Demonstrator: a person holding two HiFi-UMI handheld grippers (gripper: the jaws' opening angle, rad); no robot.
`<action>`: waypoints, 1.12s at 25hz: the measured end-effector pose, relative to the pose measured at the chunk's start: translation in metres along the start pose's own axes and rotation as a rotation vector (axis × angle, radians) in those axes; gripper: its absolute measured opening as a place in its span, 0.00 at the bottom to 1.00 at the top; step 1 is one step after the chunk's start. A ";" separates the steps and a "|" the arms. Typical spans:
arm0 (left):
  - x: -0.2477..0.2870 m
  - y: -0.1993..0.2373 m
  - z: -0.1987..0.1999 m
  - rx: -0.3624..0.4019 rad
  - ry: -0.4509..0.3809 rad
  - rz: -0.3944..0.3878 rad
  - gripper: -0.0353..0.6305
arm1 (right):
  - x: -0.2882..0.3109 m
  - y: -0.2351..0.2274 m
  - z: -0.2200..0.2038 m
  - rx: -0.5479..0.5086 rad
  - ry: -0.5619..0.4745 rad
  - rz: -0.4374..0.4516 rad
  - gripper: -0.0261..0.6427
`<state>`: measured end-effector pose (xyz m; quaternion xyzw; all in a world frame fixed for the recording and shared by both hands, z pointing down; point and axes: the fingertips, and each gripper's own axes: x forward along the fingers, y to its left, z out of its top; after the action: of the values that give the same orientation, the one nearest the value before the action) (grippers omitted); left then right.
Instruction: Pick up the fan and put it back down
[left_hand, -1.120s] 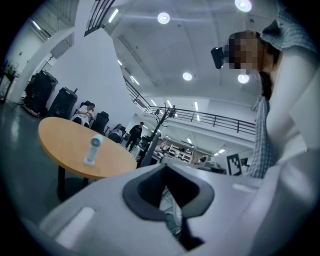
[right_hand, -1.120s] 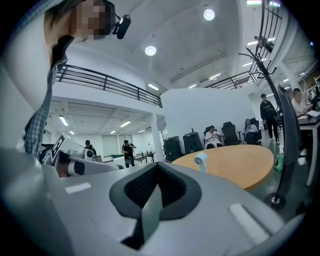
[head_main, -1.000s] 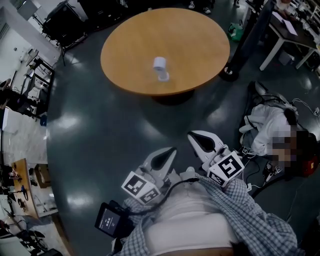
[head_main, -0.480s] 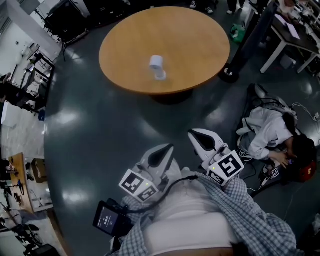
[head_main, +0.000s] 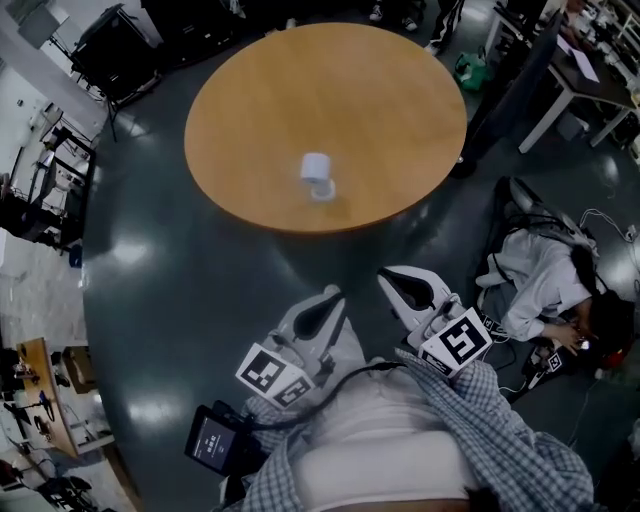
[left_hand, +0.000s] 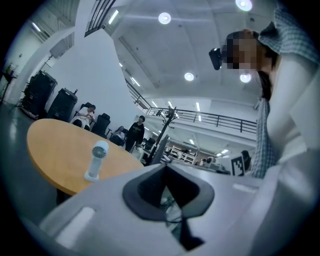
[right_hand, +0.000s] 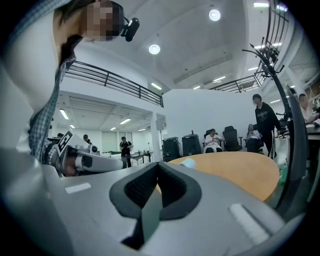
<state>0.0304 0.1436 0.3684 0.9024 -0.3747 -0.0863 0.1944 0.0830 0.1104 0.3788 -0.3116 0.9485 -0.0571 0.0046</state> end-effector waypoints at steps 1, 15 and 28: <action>0.006 0.012 0.005 0.005 0.004 -0.005 0.05 | 0.012 -0.007 0.001 -0.009 0.002 0.004 0.04; 0.050 0.146 0.058 -0.036 0.077 -0.030 0.05 | 0.127 -0.084 -0.057 -0.054 0.273 0.027 0.31; 0.047 0.186 0.034 -0.109 0.111 0.093 0.05 | 0.204 -0.104 -0.137 -0.072 0.389 0.176 0.40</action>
<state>-0.0659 -0.0194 0.4146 0.8754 -0.3997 -0.0475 0.2676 -0.0259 -0.0783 0.5320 -0.2109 0.9564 -0.0818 -0.1849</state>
